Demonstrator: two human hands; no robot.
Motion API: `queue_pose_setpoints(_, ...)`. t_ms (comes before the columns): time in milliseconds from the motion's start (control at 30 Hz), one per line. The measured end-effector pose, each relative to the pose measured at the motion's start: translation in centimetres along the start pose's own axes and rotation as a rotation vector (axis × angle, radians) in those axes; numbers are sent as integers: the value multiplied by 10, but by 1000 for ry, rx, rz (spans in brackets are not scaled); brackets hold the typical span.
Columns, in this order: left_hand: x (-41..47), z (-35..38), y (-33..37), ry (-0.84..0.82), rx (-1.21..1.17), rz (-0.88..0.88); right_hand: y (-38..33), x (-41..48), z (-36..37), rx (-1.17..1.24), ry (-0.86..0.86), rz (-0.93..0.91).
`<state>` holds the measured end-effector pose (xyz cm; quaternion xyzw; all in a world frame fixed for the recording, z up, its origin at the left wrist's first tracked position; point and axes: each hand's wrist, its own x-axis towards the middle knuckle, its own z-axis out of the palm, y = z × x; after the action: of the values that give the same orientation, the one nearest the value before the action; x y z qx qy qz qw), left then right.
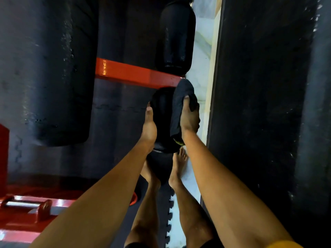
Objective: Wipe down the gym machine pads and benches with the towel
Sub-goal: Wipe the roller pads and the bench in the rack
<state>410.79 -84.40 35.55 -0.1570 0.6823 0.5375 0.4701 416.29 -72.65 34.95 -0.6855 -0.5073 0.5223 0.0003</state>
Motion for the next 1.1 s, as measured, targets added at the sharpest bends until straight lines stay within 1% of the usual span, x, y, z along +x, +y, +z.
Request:
queue_pose_setpoints(33,5,-1,-5,-2,16,5,-1,-1,1,9,1,23)
queue_pose_setpoints(67,6,0,-5,-4,20,5,-3,-9,3,-58,19,-43)
queue_pose_setpoints(100,9,0,-8,12,18,-5,-3,-20,5,-191,45,-193)
queue_pose_setpoints(167,-2,5,2,58,-37,5,8,-39,9,-529,98,-656)
queue_pose_setpoints(200,-6,7,6,60,-62,14,15,-39,12,-634,117,-849)
queue_pose_setpoints(233,-9,7,10,39,-85,34,16,-33,14,-642,125,-955)
queue_pose_setpoints(267,-10,6,9,20,-92,21,16,-26,13,-594,125,-948)
queue_pose_setpoints(300,-11,6,9,7,-93,0,14,-20,11,-502,97,-837)
queue_pose_setpoints(400,-13,4,10,-7,-38,-32,4,-3,6,-159,-23,-244)
queue_pose_setpoints(433,-11,2,10,-15,-9,-15,3,1,5,-102,-26,-143)
queue_pose_setpoints(467,-10,2,8,-39,13,-5,2,0,5,-101,-16,-127)
queue_pose_setpoints(500,-11,2,8,-49,11,-9,2,-5,5,-125,3,-169)
queue_pose_setpoints(567,-16,3,11,-52,-38,-12,12,-21,4,-198,23,-333)
queue_pose_setpoints(667,-12,3,11,-36,-117,-44,58,-56,0,-348,53,-562)
queue_pose_setpoints(733,-13,3,14,-11,-159,-54,97,-82,-5,-365,64,-598)
queue_pose_setpoints(833,-10,-3,12,-46,-130,-19,126,-99,-3,-326,58,-543)
queue_pose_setpoints(900,-10,-7,14,-52,-150,-42,109,-89,3,-305,90,-528)
queue_pose_setpoints(1000,-8,-5,18,-83,-118,-44,51,-57,13,-404,170,-558)
queue_pose_setpoints(1100,-12,0,15,-100,-62,-7,7,-27,19,-408,150,-550)
